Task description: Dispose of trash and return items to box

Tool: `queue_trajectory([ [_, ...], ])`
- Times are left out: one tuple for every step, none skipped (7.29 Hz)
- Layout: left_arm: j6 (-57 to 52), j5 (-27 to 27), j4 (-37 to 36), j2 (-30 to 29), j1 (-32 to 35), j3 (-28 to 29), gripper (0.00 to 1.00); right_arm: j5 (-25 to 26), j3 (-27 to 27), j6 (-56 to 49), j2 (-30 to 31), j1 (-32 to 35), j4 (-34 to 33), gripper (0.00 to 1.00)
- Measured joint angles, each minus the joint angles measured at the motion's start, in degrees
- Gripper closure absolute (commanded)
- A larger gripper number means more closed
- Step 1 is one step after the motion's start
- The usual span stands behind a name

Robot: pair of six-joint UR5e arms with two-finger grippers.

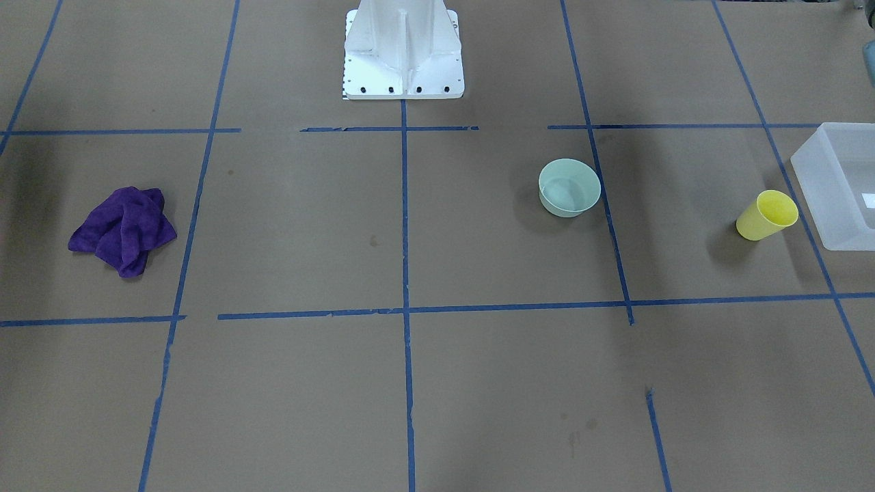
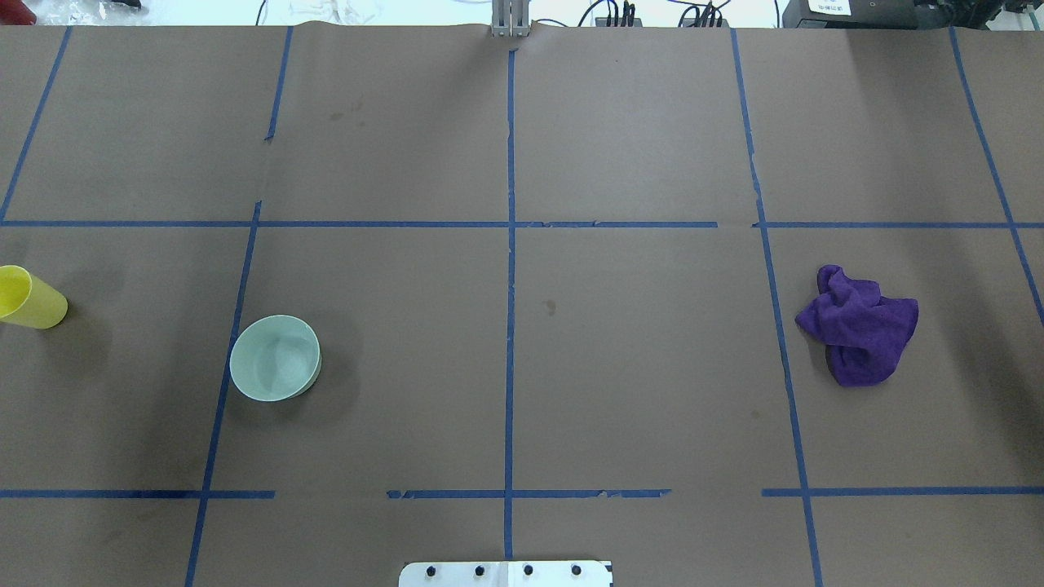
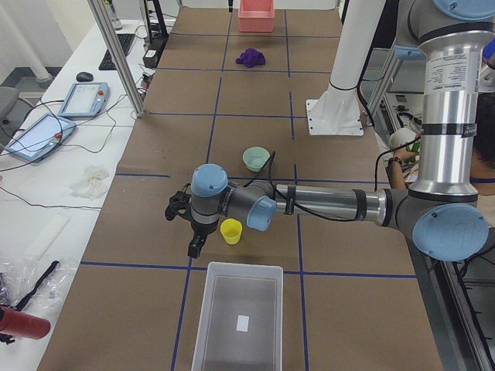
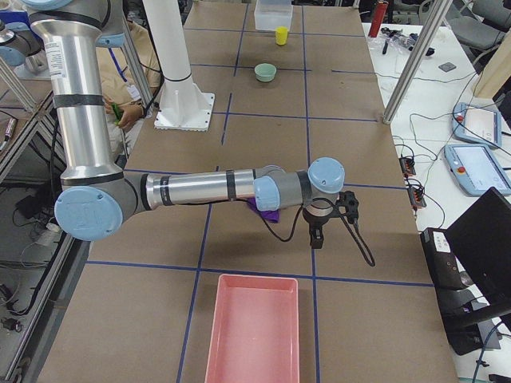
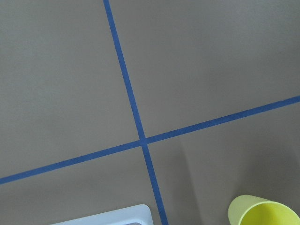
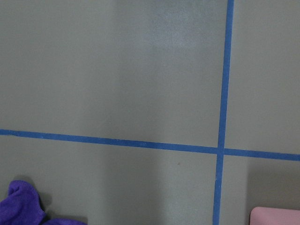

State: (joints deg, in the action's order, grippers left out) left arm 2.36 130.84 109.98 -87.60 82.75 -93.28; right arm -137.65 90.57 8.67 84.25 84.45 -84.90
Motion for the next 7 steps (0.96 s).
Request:
queue_trajectory([
  [0.2, 2.5, 1.4, 0.7, -1.6, 1.0, 0.0, -0.3, 0.0, 0.0, 0.6, 0.0, 0.1, 0.0],
  [1.9, 4.0, 2.6, 1.2, -3.0, 2.0, 0.0, -0.4, 0.0, -0.2, 1.0, 0.0, 0.2, 0.0],
  [6.6, 4.4, 4.4, 1.4, -5.2, 2.4, 0.0, -0.5, 0.0, -0.2, 1.2, -0.1, 0.2, 0.0],
  [11.8, 4.0, 6.3, 1.4, -8.2, 2.6, 0.0, -0.5, -0.1, -0.1, 1.3, -0.1, 0.3, 0.0],
  [15.4, 2.9, 7.7, 1.5, -10.6, 2.7, 0.0, -0.5, -0.2, -0.1, 1.3, -0.1, 0.3, 0.0],
  [16.9, 1.7, 9.0, 1.7, -11.9, 2.9, 0.0, -0.4, -0.3, 0.0, 1.3, -0.2, 0.2, 0.0],
  [17.6, 1.0, 9.7, 1.8, -12.6, 3.3, 0.02, -0.5, -0.7, 0.0, 1.3, -0.2, 0.1, 0.0],
])
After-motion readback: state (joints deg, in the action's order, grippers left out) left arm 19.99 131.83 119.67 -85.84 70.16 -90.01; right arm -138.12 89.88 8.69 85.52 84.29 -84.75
